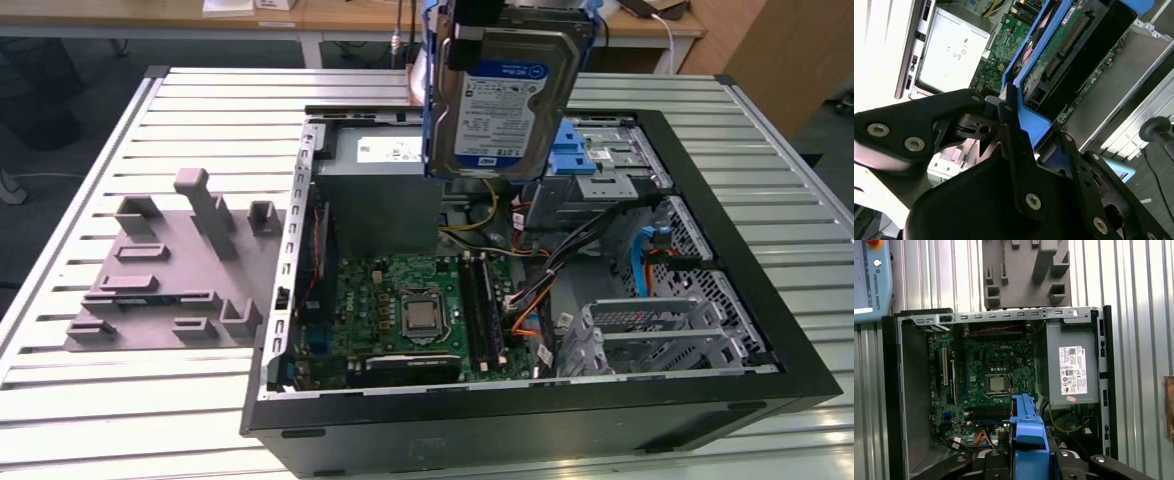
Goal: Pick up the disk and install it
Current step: 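Pick up the disk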
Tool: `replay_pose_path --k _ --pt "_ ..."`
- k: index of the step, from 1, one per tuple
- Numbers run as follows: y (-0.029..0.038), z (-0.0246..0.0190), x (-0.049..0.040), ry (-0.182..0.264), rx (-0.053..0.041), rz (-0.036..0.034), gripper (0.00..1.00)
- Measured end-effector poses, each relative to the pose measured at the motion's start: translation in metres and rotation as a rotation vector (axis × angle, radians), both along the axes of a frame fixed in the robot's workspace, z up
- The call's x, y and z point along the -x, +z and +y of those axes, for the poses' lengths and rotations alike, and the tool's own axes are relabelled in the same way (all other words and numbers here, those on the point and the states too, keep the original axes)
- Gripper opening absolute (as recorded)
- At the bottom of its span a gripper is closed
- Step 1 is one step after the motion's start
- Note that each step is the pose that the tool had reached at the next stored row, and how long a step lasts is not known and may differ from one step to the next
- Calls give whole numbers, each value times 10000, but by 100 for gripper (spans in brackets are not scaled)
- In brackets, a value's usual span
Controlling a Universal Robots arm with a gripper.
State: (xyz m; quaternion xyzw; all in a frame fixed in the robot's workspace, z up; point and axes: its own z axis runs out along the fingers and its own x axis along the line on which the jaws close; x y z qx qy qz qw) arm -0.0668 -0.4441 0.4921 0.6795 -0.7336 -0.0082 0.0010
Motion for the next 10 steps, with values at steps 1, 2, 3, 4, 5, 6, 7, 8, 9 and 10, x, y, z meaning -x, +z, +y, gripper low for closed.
replay_pose_path --k 1,2,3,4,5,6,7,8,9,10 --pt "0 -8 -4 -8 1 0 36" --pt "0 -17 -8 -18 0 0 36" --pt "-1 -24 -13 -25 0 0 36" --pt "-1 -30 -19 -32 0 0 36" --pt "-1 -37 -25 -39 0 0 36" --pt "-1 -42 -33 -45 0 0 36" --pt "-1 -47 -44 -50 -1 -1 36" --pt "-1 -49 -53 -54 0 0 36" --pt "-2 -49 -56 -55 0 0 36" --pt "-1 -49 -56 -56 0 0 36"
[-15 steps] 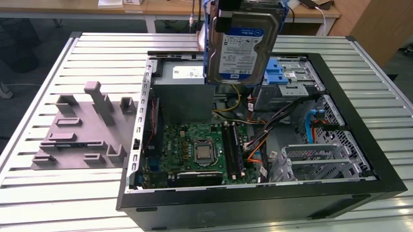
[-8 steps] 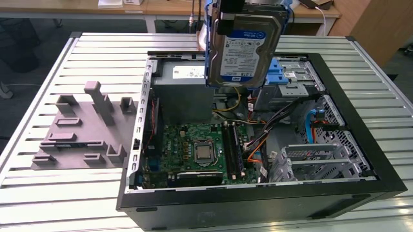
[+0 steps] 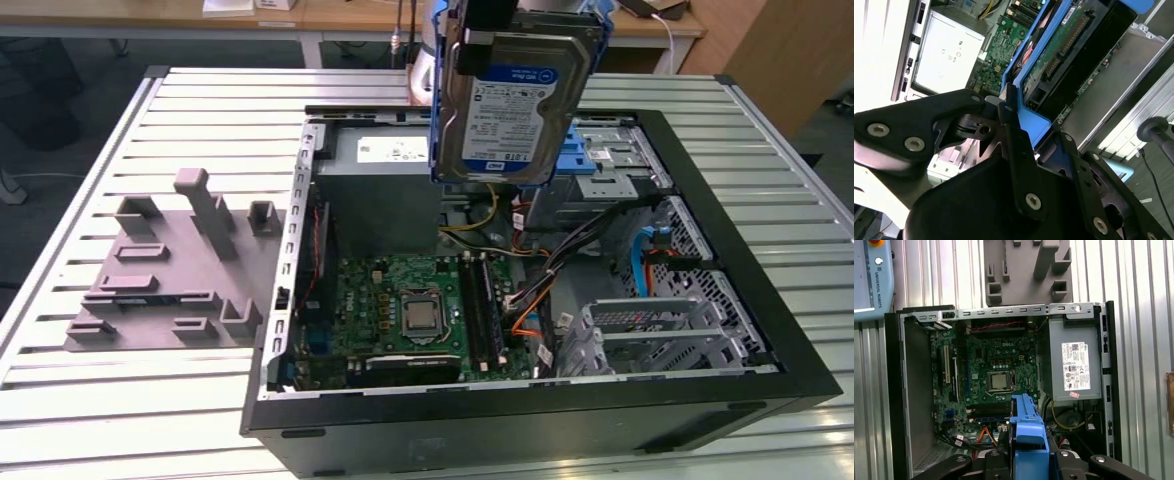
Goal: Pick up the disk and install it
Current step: 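Pick up the disk, then insert the disk into the insertion slot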
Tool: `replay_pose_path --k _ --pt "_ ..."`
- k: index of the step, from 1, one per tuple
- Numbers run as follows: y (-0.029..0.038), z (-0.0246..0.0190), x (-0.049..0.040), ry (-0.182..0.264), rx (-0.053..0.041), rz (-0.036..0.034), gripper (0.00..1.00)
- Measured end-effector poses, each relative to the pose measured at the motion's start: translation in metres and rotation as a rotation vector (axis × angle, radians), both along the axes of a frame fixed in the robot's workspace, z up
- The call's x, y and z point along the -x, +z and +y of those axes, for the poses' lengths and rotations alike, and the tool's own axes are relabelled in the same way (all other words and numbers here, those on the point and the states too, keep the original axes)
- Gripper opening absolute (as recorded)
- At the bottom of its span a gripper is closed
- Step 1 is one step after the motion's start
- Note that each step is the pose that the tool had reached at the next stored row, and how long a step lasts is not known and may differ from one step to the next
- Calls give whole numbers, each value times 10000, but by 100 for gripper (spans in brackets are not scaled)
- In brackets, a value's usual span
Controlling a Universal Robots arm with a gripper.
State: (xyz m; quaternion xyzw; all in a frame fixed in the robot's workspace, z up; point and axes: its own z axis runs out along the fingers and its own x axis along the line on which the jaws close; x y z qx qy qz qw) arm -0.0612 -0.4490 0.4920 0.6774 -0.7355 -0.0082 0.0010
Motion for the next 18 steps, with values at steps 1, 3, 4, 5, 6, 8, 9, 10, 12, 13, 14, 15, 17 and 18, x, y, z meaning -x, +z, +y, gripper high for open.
replay_pose_path --k 1,3,4,5,6,8,9,10,12,13,14,15,17,18 --pt "0 -1 -2 1 1 0 36" --pt "0 -1 -5 1 0 1 36" --pt "0 -1 -5 0 0 0 36" --pt "0 -1 -5 1 0 0 36" --pt "0 -1 -6 1 0 0 36" --pt "0 -1 -6 0 0 1 36" --pt "0 -1 -6 1 0 0 36" --pt "0 -1 -7 1 0 0 36" --pt "0 -2 -7 1 5 0 36" --pt "0 -5 -7 1 10 0 36" --pt "1 -15 -8 3 20 1 36" --pt "0 -32 -7 2 25 1 36" --pt "-1 -80 -7 1 32 0 36" --pt "-1 -112 -7 1 37 0 36"
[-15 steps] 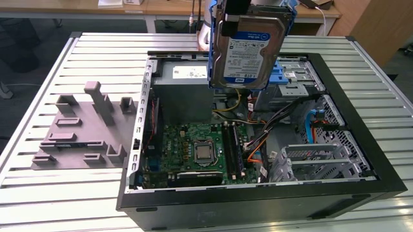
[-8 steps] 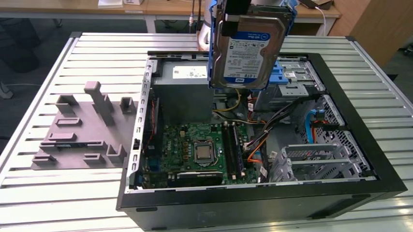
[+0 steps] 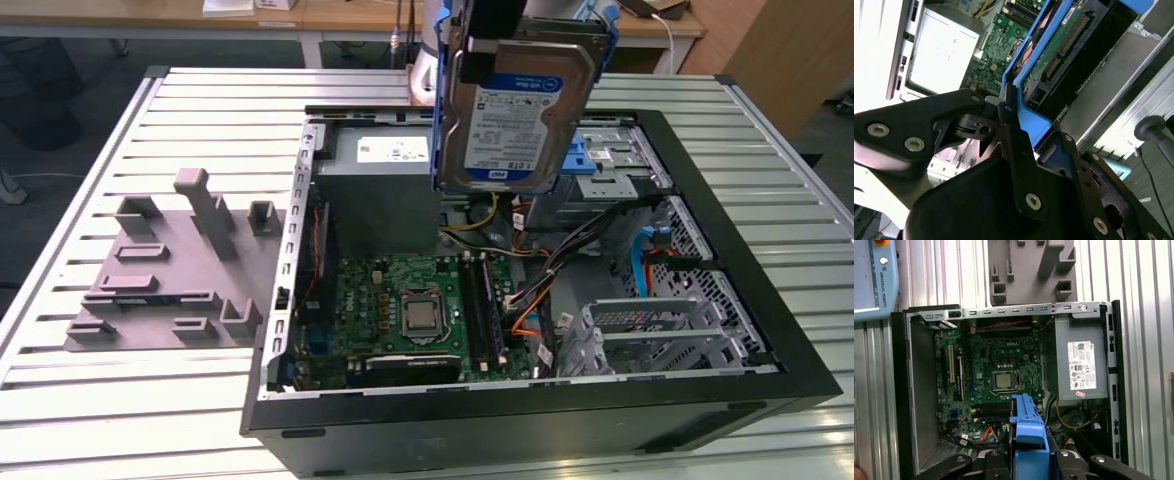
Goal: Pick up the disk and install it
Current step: 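Insert the disk into the insertion slot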
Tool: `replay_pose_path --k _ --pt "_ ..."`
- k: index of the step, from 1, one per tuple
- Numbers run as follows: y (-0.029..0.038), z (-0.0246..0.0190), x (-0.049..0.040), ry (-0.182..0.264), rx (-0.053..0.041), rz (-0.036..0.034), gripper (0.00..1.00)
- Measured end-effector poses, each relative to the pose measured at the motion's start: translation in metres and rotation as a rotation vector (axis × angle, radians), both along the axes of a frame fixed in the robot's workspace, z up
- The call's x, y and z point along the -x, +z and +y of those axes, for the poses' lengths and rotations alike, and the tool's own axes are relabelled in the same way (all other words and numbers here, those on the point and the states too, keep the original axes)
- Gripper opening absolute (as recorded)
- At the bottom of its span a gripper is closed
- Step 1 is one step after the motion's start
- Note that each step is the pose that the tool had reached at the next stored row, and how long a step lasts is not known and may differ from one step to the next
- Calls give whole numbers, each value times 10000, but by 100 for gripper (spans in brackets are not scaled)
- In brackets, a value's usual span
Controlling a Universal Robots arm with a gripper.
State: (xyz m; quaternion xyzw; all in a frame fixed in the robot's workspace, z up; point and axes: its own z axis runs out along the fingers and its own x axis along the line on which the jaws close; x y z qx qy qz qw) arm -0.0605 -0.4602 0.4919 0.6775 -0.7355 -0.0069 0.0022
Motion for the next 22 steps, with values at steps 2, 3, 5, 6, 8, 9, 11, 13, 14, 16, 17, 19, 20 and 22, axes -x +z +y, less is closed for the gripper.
replay_pose_path --k 2,3,5,6,8,9,11,13,14,16,17,19,20,22 --pt "-1 -65 0 0 10 0 36" --pt "-2 -95 0 0 18 0 36" --pt "-2 -145 0 1 33 0 36" --pt "-3 -168 0 3 41 0 36" --pt "-6 -196 -22 1 50 -1 36" --pt "-8 -199 -54 1 50 -1 36" --pt "-10 -203 -130 1 52 -1 36" --pt "-17 -207 -191 2 52 0 36" --pt "-20 -213 -204 2 57 1 36" --pt "-30 -259 -210 2 64 0 36" --pt "-34 -293 -210 2 67 1 36" --pt "-44 -372 -210 1 72 0 36" --pt "-48 -412 -210 2 75 0 36" --pt "-59 -500 -210 2 77 0 36"
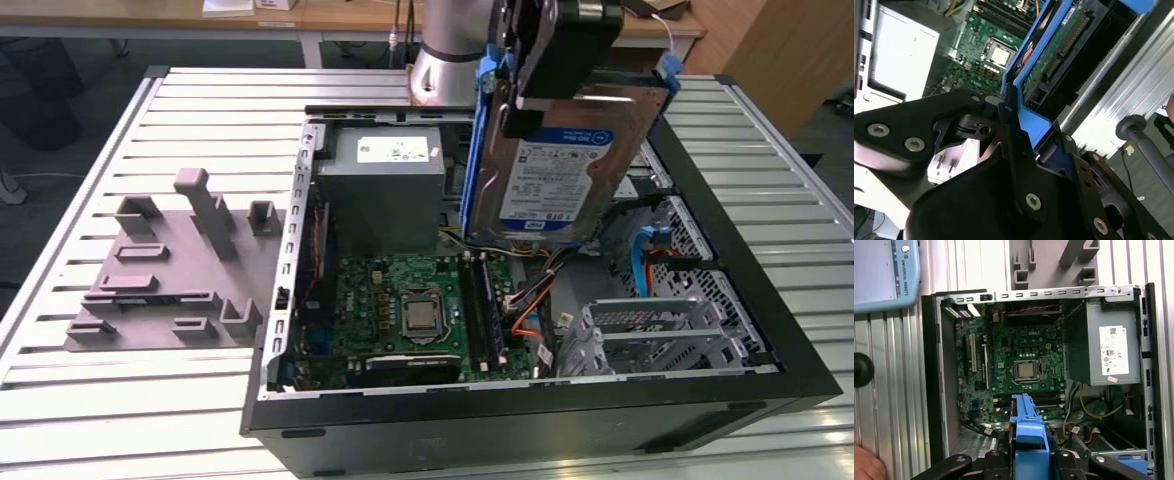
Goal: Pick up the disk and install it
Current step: 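Insert the disk into the insertion slot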
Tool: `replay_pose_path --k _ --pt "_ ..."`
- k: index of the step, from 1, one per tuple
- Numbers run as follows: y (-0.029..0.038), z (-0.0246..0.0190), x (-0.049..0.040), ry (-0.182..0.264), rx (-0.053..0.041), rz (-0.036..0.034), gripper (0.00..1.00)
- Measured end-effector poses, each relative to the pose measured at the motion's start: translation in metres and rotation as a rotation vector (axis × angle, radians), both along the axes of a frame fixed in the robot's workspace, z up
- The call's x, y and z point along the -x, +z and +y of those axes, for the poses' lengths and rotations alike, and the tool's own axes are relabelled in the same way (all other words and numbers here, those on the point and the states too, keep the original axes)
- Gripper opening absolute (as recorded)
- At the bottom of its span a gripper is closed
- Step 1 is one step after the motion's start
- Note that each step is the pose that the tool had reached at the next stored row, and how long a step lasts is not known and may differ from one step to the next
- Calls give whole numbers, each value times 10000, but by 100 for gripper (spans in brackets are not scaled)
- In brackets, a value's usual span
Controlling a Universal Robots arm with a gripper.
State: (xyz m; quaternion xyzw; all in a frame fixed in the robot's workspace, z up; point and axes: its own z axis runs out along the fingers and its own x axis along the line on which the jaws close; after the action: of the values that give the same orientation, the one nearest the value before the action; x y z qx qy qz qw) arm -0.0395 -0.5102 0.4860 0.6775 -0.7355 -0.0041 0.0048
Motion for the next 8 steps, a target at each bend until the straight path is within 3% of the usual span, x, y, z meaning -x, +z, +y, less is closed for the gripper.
replay_pose_path --k 5,8 --pt "-35 -215 -3 -1 2 0 36" --pt "-57 -290 -42 -1 2 0 36"
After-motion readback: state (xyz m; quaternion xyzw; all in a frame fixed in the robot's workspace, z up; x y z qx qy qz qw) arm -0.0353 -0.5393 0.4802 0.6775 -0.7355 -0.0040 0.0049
